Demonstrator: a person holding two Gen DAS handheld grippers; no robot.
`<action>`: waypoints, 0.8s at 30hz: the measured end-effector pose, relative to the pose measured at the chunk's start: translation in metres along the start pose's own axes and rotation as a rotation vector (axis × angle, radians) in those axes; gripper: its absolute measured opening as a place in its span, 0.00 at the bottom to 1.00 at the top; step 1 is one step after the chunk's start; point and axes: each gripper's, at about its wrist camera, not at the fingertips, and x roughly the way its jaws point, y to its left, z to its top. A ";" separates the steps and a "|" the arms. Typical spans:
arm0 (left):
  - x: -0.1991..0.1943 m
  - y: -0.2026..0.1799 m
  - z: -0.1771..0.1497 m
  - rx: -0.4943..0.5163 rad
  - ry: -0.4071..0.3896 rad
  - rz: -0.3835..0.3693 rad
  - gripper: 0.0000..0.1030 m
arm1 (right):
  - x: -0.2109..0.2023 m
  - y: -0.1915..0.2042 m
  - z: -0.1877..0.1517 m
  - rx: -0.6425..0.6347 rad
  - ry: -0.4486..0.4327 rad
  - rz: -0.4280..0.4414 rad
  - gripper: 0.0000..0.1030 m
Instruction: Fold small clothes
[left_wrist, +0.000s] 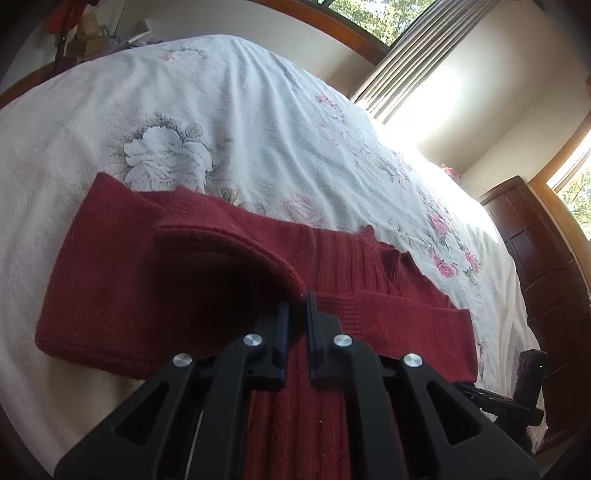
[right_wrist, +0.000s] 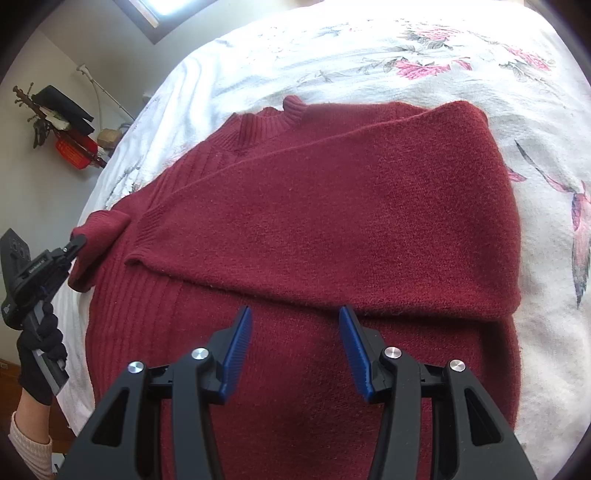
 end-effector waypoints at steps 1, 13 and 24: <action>0.007 0.004 -0.005 0.001 0.030 0.016 0.08 | 0.001 0.000 0.000 0.002 0.004 -0.002 0.48; -0.075 0.053 -0.011 0.036 -0.046 0.134 0.35 | -0.001 0.052 0.009 -0.066 0.037 0.040 0.50; -0.028 0.117 0.027 0.025 0.100 0.410 0.37 | 0.046 0.189 0.039 -0.172 0.138 0.174 0.52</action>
